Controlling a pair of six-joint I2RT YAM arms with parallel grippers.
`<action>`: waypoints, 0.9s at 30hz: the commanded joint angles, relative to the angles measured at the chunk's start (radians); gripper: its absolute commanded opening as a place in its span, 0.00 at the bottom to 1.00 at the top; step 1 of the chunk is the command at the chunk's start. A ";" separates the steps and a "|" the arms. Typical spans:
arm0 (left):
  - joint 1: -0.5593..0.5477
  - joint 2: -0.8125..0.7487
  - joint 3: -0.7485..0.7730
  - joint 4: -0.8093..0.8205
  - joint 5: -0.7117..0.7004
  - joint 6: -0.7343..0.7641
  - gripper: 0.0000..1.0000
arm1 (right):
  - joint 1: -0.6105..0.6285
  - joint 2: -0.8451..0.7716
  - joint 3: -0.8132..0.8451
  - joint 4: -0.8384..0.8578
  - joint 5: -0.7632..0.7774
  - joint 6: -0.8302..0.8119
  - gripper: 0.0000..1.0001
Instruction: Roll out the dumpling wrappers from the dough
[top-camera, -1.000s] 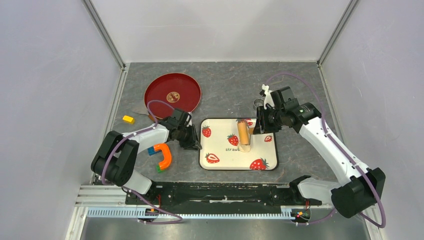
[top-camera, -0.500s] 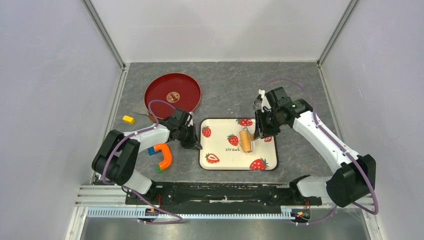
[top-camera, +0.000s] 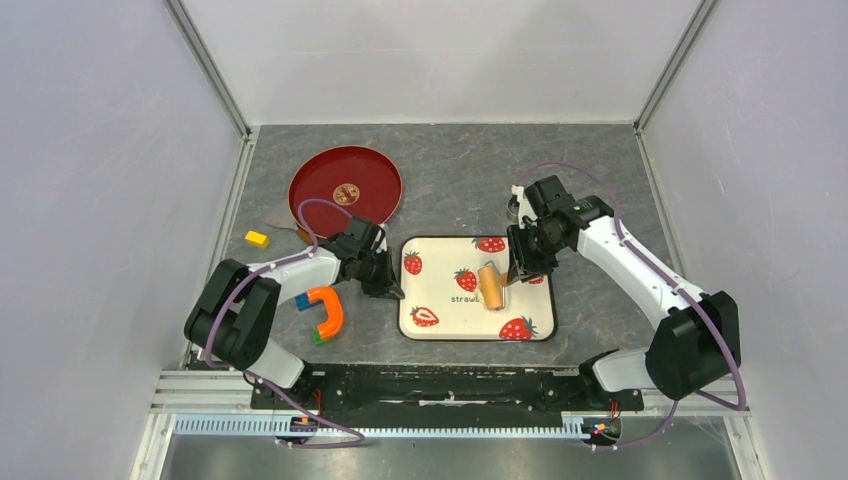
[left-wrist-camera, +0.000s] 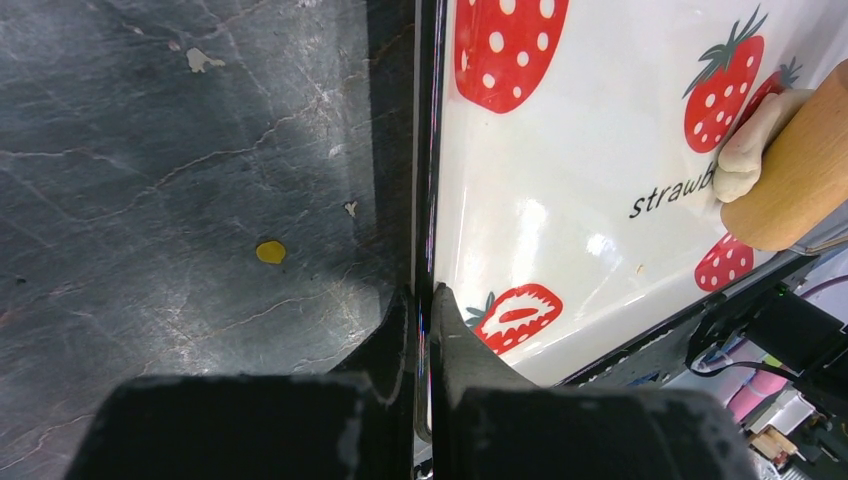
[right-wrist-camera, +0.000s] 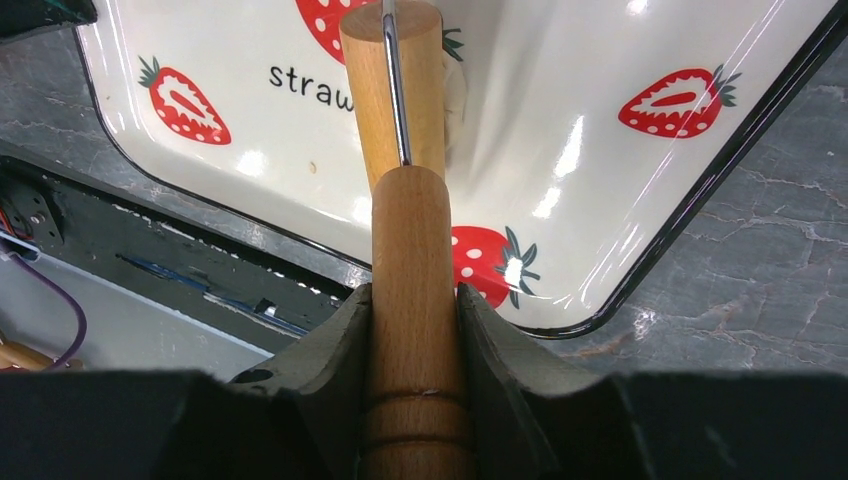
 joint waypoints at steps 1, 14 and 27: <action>-0.020 0.044 0.002 -0.030 -0.098 0.059 0.02 | -0.001 0.073 -0.023 -0.018 0.144 -0.039 0.00; -0.043 0.064 0.020 -0.050 -0.132 0.065 0.02 | 0.030 0.156 -0.074 0.007 0.207 -0.048 0.00; -0.064 0.084 0.035 -0.059 -0.141 0.068 0.02 | 0.091 0.175 -0.118 0.062 0.152 -0.033 0.00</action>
